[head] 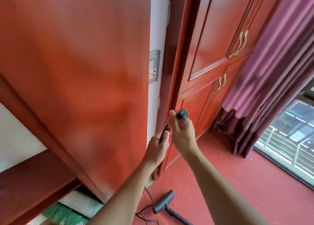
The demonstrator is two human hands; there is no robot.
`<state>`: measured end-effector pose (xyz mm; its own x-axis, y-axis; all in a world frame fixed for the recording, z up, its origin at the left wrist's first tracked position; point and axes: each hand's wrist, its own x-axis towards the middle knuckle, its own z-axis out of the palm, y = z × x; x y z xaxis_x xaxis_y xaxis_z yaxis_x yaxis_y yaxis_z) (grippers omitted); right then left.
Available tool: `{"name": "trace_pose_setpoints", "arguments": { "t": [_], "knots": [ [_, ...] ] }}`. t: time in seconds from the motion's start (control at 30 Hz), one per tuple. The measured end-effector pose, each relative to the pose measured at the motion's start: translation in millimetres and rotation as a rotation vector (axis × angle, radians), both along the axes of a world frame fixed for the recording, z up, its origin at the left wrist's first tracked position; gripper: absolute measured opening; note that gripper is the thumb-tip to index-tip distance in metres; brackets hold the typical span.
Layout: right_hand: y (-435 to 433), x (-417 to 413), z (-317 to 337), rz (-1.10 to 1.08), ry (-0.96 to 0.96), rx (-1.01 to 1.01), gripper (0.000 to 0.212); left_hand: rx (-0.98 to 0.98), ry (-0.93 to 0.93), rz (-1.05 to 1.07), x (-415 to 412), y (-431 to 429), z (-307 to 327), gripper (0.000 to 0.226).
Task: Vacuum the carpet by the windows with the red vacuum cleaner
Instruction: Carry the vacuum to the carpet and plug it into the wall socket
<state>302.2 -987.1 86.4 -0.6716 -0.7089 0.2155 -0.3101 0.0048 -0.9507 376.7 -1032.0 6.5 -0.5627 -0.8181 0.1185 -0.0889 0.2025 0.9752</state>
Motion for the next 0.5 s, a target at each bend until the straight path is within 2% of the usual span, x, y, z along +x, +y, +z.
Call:
{"name": "trace_pose_setpoints", "arguments": {
  "t": [0.03, 0.13, 0.23, 0.33, 0.4, 0.5],
  "knots": [
    [-5.1, -4.1, 10.3, 0.005, 0.005, -0.023, 0.036, 0.014, 0.019, -0.007, -10.8, -4.1, 11.5, 0.046],
    [-13.5, -13.8, 36.8, -0.046, 0.088, -0.114, 0.038, 0.054, 0.059, -0.129, -36.2, -13.9, 40.1, 0.016],
    [-18.1, -31.2, 67.3, -0.124, 0.142, -0.254, 0.041, -0.056, 0.058, -0.233, -52.5, -20.7, 75.1, 0.036],
    [-20.6, -42.4, 106.0, -0.119, 0.194, -0.329, 0.033, -0.144, 0.091, -0.197, -60.0, -19.3, 123.2, 0.046],
    [-18.9, -42.3, 130.9, -0.065, 0.216, -0.338, 0.028, -0.205, 0.121, -0.169, -60.8, -18.3, 148.2, 0.044],
    [-16.7, -45.0, 152.2, 0.058, 0.225, -0.369, 0.032, -0.288, 0.062, -0.072, -55.7, -16.9, 168.6, 0.041]
  ]
}}
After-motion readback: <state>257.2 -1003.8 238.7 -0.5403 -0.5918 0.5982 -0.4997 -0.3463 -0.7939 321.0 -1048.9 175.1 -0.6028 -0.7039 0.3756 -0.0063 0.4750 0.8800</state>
